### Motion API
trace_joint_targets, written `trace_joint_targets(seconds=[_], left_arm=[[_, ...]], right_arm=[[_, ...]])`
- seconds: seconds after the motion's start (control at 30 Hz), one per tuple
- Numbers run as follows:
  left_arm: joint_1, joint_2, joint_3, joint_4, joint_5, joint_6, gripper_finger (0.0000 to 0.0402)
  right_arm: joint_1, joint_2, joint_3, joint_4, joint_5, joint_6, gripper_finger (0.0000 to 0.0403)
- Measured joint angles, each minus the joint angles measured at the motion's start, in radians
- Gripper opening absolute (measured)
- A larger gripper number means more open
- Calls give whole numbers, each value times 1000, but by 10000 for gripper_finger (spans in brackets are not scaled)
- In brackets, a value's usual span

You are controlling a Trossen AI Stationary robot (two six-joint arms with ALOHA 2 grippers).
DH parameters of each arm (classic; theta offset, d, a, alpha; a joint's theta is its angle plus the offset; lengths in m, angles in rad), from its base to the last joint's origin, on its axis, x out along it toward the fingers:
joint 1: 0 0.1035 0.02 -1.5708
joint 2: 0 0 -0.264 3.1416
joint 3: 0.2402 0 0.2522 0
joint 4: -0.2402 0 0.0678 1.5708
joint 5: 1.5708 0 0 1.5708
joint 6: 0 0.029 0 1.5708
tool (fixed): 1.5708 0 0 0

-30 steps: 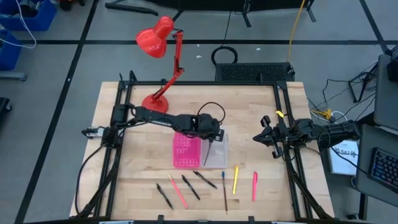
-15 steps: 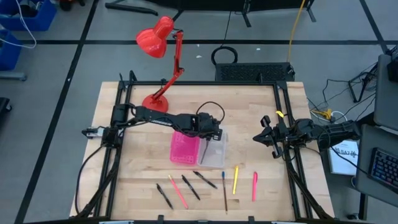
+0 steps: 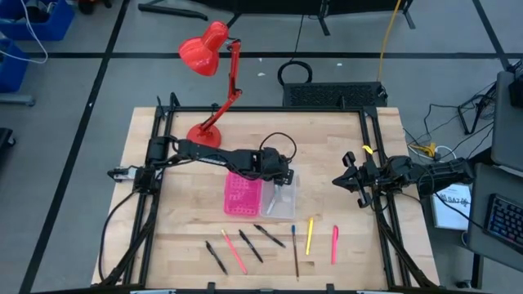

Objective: Pick & place school supplies into a supply box
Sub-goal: Put the pink pen into the pink supply box

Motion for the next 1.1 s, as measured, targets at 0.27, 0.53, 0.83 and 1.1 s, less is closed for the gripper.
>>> trace_joint_targets(seconds=[0.27,0.53,0.83,1.1], left_arm=[[-15,-160,-2,-20,128,328,172],[-190,-577,-25,-237,-337,585,20],[-373,-984,-273,-242,-441,711,5],[-396,-1230,-653,-127,-419,889,5]], right_arm=[[0,0,0,-1,-3,0,0],[0,15,0,0,-3,0,0],[0,16,0,2,-3,0,0],[0,16,0,-1,-3,0,0]])
